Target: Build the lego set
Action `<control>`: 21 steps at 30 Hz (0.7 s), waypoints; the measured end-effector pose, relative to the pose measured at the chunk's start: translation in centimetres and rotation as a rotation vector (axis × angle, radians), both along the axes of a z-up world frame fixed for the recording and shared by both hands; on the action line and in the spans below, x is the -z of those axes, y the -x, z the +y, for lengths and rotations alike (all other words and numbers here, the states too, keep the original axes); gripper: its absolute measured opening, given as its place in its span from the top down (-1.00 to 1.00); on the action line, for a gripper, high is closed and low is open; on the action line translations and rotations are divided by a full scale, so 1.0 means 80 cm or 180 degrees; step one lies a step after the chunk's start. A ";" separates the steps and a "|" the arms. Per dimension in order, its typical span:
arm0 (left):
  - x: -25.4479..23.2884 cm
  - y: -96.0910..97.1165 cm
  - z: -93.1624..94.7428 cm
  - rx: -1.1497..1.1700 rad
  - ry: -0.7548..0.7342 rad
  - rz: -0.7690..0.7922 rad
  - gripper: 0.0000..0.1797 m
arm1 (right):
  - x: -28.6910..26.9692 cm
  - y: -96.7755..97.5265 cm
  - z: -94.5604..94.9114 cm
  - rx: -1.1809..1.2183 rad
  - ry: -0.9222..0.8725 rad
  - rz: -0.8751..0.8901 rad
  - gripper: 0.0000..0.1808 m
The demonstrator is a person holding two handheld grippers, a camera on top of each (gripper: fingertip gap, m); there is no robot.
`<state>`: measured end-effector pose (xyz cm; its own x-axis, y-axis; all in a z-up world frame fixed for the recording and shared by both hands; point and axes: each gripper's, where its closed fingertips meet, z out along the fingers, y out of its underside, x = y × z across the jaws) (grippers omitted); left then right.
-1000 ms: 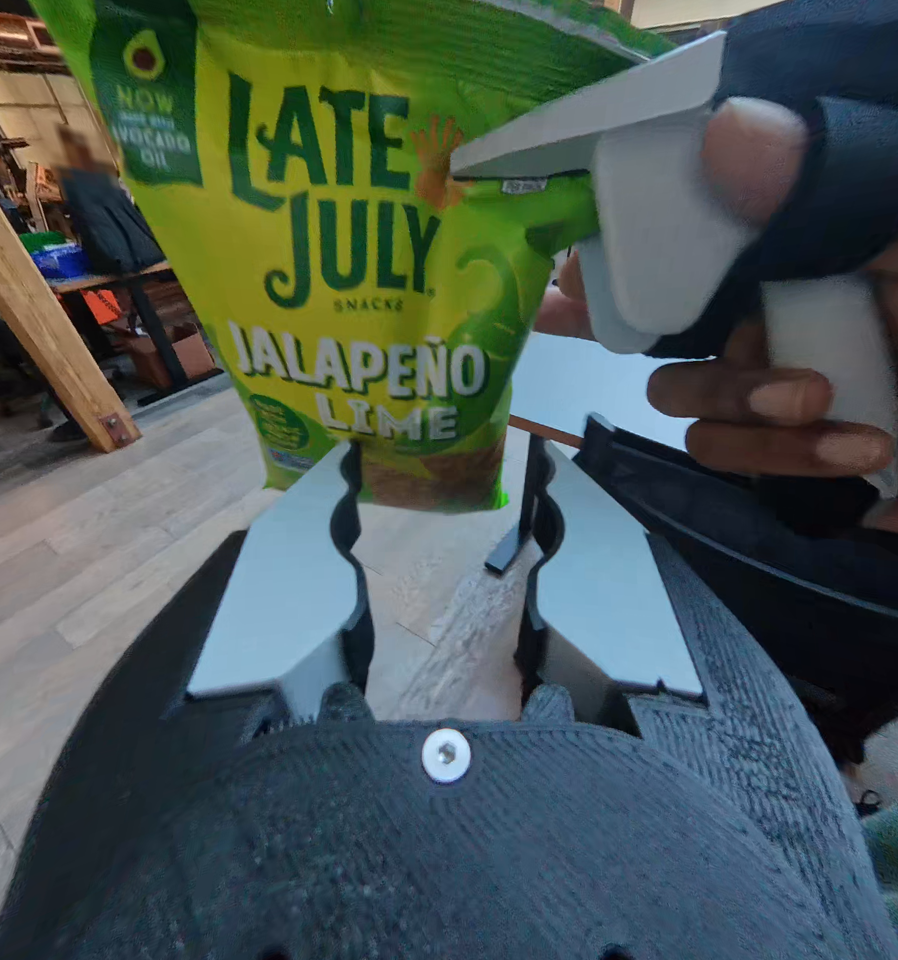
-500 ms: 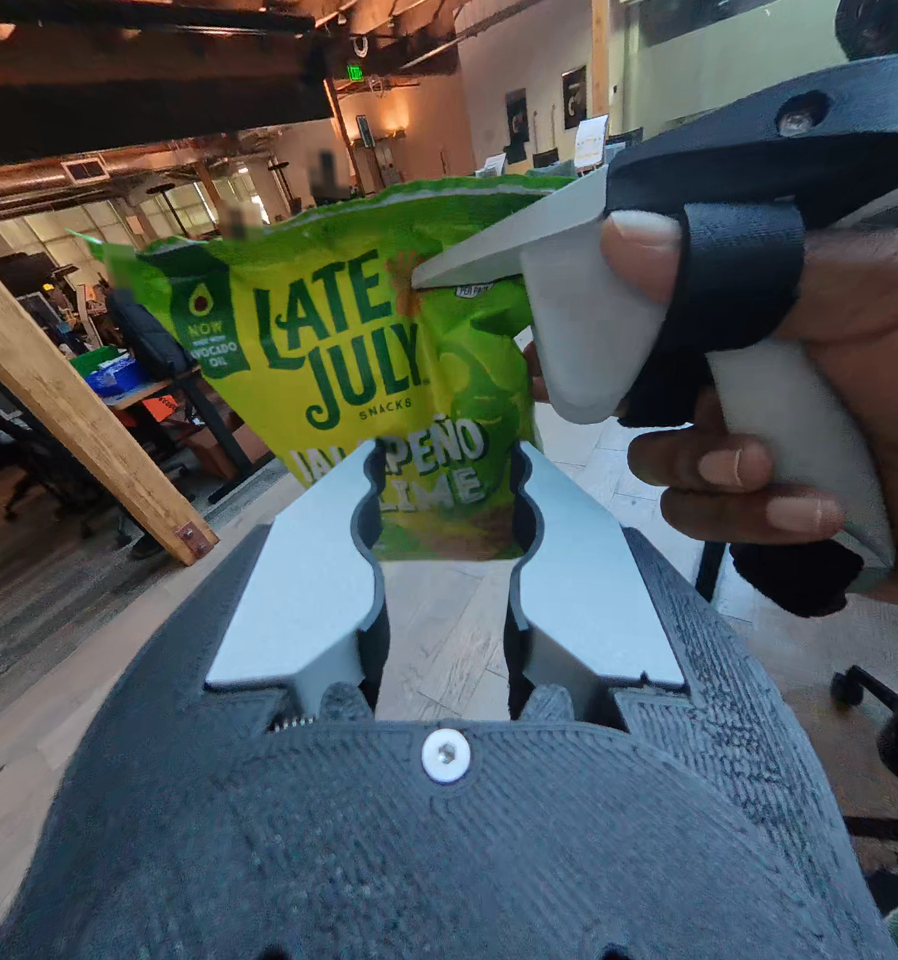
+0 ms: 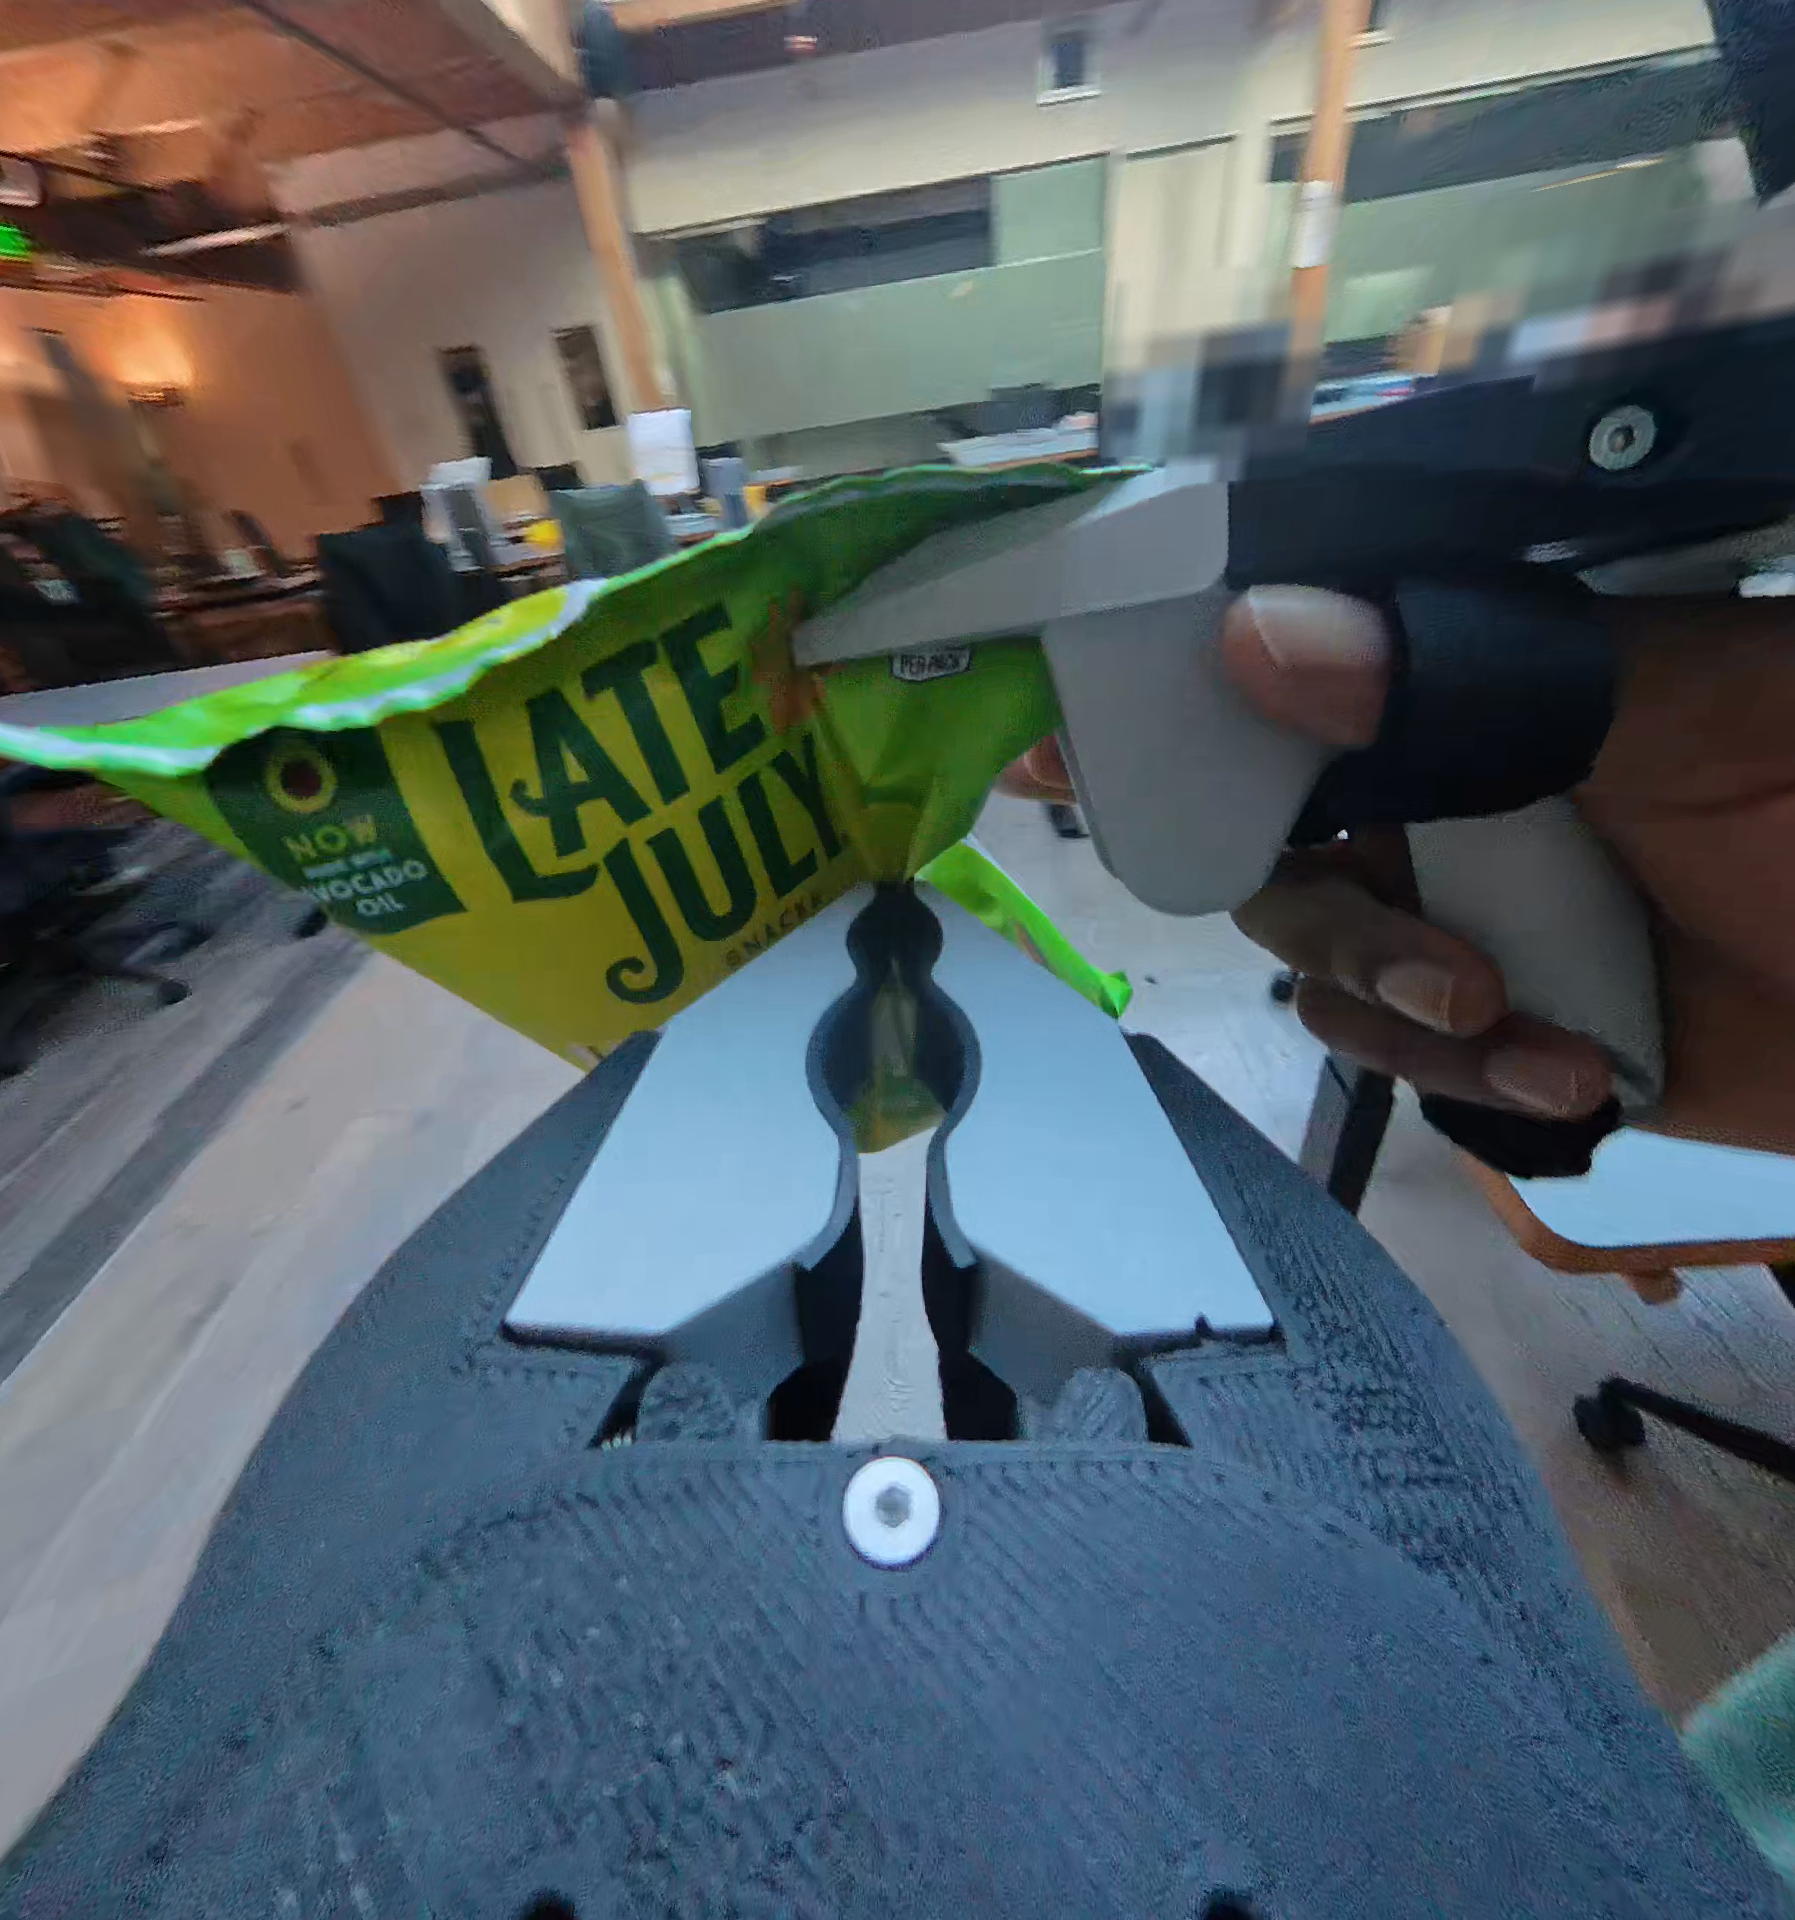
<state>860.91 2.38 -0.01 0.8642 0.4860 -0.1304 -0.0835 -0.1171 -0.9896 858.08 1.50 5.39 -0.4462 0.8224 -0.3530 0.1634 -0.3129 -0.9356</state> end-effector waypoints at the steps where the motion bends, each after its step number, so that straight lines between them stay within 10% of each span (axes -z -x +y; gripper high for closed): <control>1: -0.003 0.034 0.012 0.0231 0.0057 -0.0052 1.00 | -0.003 0.035 0.014 0.0089 0.0036 -0.0066 1.00; 10: -0.031 0.266 0.160 0.1910 0.0529 0.0046 1.00 | -0.029 0.271 0.185 0.0851 -0.0142 0.0028 0.97; 21: -0.013 0.585 0.358 0.2662 0.0897 -0.0148 1.00 | -0.007 0.577 0.391 -0.0216 -0.0364 0.0250 0.64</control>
